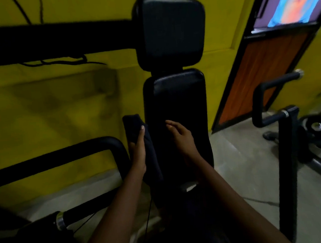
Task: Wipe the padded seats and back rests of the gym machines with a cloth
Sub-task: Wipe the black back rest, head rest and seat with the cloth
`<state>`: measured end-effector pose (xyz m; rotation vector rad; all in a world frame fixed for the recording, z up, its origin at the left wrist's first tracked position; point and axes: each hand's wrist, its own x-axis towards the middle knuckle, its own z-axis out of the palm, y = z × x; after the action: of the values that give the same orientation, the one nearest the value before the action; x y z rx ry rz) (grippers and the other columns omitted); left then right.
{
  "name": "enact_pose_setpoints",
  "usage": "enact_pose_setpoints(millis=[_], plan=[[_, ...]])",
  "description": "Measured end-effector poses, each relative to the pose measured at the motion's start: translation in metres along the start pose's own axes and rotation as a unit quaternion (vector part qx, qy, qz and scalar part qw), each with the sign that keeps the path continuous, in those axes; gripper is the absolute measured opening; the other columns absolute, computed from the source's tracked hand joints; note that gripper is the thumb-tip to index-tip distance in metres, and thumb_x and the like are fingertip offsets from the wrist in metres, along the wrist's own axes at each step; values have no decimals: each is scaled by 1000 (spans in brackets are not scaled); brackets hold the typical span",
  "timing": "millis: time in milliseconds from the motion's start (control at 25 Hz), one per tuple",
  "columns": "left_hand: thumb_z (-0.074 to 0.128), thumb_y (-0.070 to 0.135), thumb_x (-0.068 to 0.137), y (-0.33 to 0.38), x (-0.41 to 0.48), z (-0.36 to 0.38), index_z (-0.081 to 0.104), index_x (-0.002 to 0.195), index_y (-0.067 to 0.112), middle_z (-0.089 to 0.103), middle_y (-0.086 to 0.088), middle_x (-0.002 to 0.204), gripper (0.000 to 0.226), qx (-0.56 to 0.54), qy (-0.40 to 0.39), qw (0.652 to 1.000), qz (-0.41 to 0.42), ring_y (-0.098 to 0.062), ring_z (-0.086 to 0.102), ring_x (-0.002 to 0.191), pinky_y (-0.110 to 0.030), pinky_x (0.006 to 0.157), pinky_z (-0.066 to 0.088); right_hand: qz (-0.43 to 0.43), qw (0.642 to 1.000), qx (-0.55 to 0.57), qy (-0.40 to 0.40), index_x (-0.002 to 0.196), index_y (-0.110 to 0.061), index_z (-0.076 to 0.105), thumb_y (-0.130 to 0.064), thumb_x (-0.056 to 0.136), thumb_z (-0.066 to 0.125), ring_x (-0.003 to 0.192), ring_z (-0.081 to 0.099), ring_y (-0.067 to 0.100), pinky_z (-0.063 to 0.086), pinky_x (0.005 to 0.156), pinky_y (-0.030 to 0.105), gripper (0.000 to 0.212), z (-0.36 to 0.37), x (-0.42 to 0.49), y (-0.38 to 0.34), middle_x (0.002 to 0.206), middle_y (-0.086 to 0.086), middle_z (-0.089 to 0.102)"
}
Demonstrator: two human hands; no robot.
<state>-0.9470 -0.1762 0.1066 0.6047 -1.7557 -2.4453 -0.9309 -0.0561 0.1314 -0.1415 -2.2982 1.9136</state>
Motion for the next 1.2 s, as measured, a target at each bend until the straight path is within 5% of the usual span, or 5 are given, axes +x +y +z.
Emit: enact_pose_setpoints(millis=[160,520,760,920,1200], plan=[[56,48,87,13,40,17,36,142,12,46,-10,141,69,36,81,993,80,-28,45,127,-42,106,38,-120,982,-148,11,130,-19,52,-22,95,50,126,45,12,37,102,24,35,-7,57,-6,135,2,50],[59,72,58,35,116,100,45,134,17,53,-3,135,95,188,41,944,269,-17,49,124,-29,99,41,-380,803,-432,156,148,-34,0,-56,96,15,145,-9,18,1,115,50,59,-2,189,63,157,-5,-14],[67,69,57,-12,125,87,51,128,15,59,3,121,91,124,75,954,264,-12,55,114,-31,96,47,-449,771,-389,230,149,-32,1,-53,95,19,146,-4,17,4,115,49,60,10,206,81,157,-7,-12],[54,88,50,-60,120,68,56,121,-1,63,-22,116,114,128,90,967,203,-34,59,111,-48,92,50,-450,773,-377,241,148,-33,0,-52,95,19,145,-5,16,3,116,49,60,10,205,84,157,-9,-14],[55,60,71,-83,102,54,48,120,-18,49,-42,118,92,121,78,986,90,-54,51,105,-57,83,45,-412,816,-366,174,147,-34,2,-51,97,19,144,-12,12,-2,116,46,56,6,184,91,157,-2,0]])
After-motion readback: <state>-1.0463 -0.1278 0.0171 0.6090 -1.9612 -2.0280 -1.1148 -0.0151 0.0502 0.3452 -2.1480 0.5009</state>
